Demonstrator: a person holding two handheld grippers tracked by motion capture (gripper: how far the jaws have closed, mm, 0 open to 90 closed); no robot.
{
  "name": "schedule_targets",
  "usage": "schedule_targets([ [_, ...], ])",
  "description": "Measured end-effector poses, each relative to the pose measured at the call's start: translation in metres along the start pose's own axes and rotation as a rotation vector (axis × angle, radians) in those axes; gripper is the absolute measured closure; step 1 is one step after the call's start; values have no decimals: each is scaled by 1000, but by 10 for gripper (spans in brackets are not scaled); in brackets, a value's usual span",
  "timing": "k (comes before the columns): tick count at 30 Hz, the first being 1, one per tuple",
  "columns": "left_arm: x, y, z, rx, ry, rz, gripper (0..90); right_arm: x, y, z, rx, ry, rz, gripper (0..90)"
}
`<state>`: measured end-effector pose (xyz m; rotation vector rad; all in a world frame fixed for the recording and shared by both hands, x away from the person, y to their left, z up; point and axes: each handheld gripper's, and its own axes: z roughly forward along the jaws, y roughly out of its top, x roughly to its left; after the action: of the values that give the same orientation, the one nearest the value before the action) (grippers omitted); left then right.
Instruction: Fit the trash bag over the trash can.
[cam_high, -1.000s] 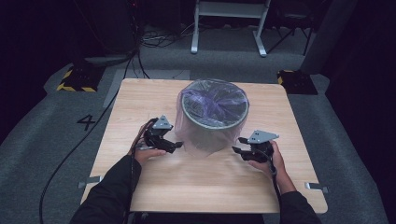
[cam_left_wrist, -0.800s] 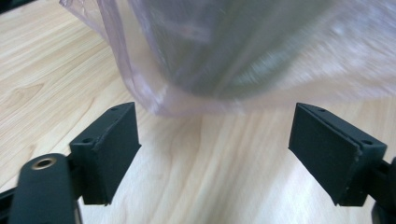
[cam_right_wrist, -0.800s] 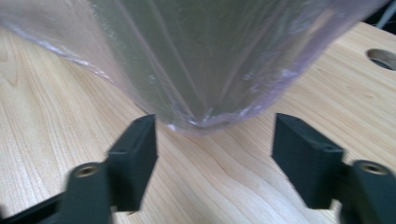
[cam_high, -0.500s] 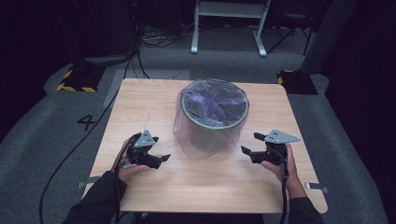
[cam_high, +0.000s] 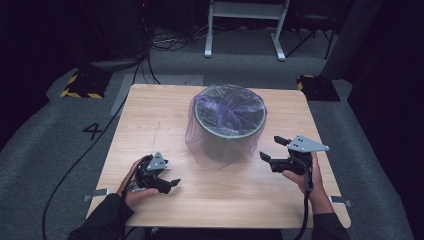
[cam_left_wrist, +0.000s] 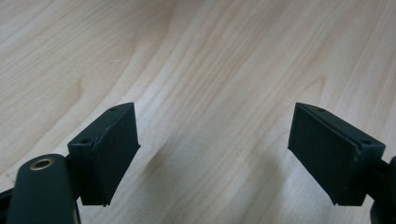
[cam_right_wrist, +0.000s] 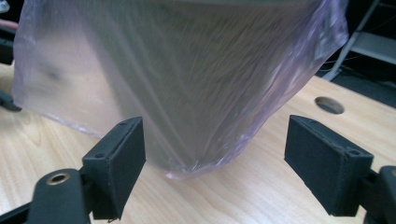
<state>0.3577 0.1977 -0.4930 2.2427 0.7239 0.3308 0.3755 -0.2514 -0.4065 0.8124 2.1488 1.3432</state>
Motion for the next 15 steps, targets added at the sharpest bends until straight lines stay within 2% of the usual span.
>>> schedule_targets([
  [1, -1, -1, 1, 6, -5, 5, 156, 0, 4, -1, 0, -13, -17, 205],
  [4, -4, -1, 2, 22, -10, 10, 157, -1, 9, -3, -13, -6, -16, 205],
  [8, -3, -4, 4, 31, -30, -13, 156, -4, 23, -7, 0, -12, -32, 204],
  [12, -3, -5, 6, 42, -39, -8, 157, -7, 38, -8, -17, -21, -36, 204],
  [15, -3, -6, 6, 39, -39, -13, 156, -8, 48, -7, -23, -10, -46, 200],
])
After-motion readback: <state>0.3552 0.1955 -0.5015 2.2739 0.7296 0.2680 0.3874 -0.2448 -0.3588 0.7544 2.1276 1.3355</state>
